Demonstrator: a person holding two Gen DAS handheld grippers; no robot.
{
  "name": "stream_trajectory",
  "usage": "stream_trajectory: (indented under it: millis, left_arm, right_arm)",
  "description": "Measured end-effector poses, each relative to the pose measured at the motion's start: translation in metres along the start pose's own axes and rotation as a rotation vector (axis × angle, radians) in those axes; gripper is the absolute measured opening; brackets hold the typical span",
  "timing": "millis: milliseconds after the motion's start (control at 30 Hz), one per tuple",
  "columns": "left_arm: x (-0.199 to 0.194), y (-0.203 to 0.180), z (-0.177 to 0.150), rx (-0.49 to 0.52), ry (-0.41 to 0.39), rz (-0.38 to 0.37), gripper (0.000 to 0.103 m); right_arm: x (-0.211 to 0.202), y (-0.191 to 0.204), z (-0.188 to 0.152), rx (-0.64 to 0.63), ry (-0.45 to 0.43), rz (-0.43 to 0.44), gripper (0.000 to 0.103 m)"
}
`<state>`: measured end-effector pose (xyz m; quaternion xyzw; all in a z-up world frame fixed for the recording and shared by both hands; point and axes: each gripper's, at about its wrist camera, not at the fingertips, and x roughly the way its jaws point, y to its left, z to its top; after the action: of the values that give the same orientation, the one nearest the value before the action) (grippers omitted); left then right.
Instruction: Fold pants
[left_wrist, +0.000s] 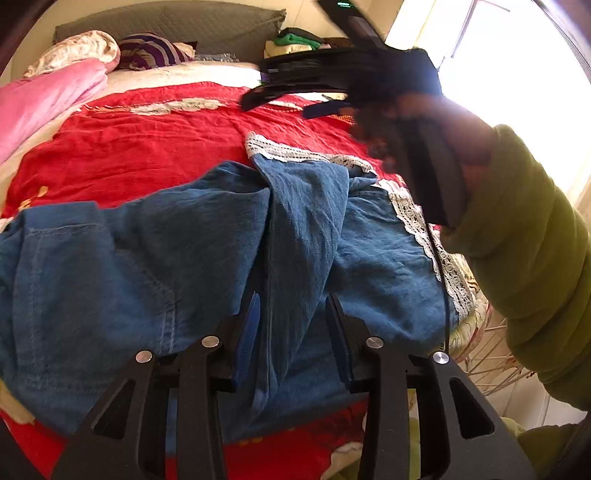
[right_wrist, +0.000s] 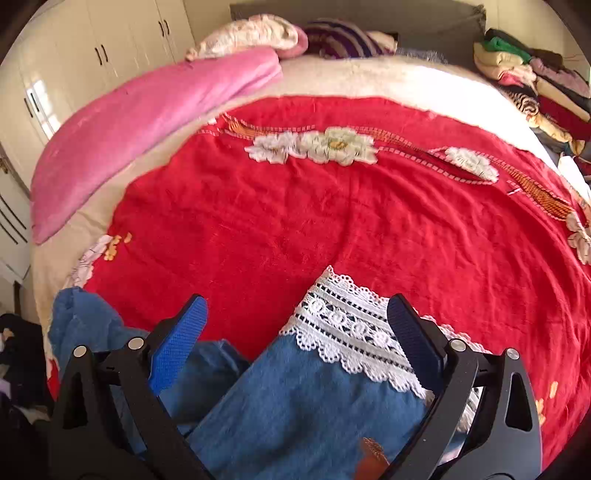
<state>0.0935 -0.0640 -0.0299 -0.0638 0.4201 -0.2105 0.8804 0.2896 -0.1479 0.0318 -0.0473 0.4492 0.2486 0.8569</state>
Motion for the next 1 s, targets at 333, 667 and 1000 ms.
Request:
stream_trajectory:
  millis: [333,667,1000]
  left_arm:
    - [0.027,0.01,0.004,-0.034,0.044,-0.04,0.037]
    - [0.023,0.007,0.0,-0.028,0.02,-0.048,0.044]
    - [0.022,0.004,0.007,-0.002,-0.011,0.004,0.057]
  right_arm:
    - [0.066,-0.005,0.011,-0.003,0.124,-0.07,0.092]
    - [0.038,-0.04,0.005,0.066,0.042,0.0,0.011]
    - [-0.078,-0.077,-0.033,0.13,-0.17,0.034,0.007]
